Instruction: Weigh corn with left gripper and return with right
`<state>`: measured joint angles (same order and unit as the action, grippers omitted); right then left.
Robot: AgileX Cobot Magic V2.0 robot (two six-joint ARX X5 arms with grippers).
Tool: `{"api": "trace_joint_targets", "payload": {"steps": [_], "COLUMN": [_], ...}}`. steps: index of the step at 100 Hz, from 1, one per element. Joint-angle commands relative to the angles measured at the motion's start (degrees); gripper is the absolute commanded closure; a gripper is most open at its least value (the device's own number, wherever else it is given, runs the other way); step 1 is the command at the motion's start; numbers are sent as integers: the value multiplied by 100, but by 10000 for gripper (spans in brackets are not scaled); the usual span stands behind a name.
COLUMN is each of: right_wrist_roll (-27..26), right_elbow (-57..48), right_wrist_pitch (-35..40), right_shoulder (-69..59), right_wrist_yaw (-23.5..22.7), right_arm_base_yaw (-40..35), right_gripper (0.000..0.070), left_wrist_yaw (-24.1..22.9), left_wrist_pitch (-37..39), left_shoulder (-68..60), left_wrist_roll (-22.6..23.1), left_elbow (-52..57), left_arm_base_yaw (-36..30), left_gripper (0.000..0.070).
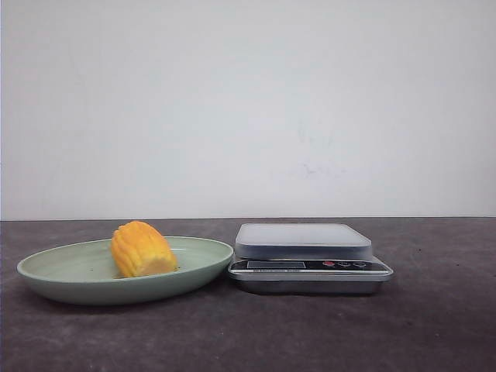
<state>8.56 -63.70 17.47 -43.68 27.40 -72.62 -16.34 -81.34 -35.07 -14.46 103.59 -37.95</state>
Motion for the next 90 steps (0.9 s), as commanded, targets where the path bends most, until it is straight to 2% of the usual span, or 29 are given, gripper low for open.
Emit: {"api": "trace_joint_targets", "payload": {"steps": [1,13,72,85,90], "right_wrist_roll": [-26,-26,-22,-50,-46], "right_elbow": [-28,-31,-35,-35,-26], "right_wrist_pitch": [114,428,411,693,859], "right_shoulder": [87,264,579,660,713], "right_wrist_yaw": [4,4,-9,623,693], "right_arm_base_yaw": [-76,-76,-138,85,319], "right_gripper": [695,694,694,694,694], "left_wrist_yaw": [-17,-17,-17,-17,-17], "left_wrist_pitch": [-175,-175,-173,-170,-170], "left_shoulder": [-48,-48,-48,-48,-48], "left_wrist_roll": [-116,-118,-116,-116,-116], "left_elbow": [109,109,109,109,109], "left_arm_base_yaw": [-42,-42,-42,-42,-42], "left_gripper": [692,689,689,689,689]}}
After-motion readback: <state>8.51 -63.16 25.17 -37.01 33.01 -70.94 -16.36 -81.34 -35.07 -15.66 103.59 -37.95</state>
